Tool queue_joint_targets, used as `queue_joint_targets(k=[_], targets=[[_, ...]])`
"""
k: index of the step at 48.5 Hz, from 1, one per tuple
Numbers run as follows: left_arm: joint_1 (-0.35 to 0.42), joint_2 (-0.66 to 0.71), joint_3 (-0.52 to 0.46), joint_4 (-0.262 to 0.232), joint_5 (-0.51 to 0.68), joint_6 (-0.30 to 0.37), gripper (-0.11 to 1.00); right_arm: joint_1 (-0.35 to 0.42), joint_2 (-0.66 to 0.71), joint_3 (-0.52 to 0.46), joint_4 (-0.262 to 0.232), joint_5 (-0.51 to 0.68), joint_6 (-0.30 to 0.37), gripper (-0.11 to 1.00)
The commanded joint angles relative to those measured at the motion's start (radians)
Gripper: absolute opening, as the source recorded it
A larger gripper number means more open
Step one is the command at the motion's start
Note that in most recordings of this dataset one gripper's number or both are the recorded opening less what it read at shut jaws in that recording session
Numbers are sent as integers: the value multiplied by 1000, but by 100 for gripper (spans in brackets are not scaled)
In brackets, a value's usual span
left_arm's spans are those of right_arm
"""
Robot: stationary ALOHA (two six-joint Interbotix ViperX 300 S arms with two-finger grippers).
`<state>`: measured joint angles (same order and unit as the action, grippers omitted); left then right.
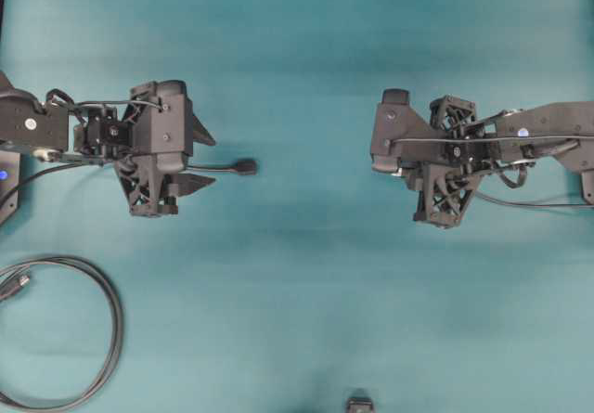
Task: Insert the USB using both arms.
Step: 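Close left gripper on female USB socket, right on male plug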
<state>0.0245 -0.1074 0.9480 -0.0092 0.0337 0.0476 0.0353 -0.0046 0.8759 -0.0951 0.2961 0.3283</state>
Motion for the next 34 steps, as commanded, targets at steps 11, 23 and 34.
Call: queue_joint_targets(k=[11,23,34], targets=[[2,18,-26,0,-23,12,77,32,21,-11,-3,-20,2,22],[2,84,-66,0,-46,14,77,32,21,-12,-3,-17,2,22],[2,146,-98,0,-52,14,76,32,21,-12,-3,-5,2,22]])
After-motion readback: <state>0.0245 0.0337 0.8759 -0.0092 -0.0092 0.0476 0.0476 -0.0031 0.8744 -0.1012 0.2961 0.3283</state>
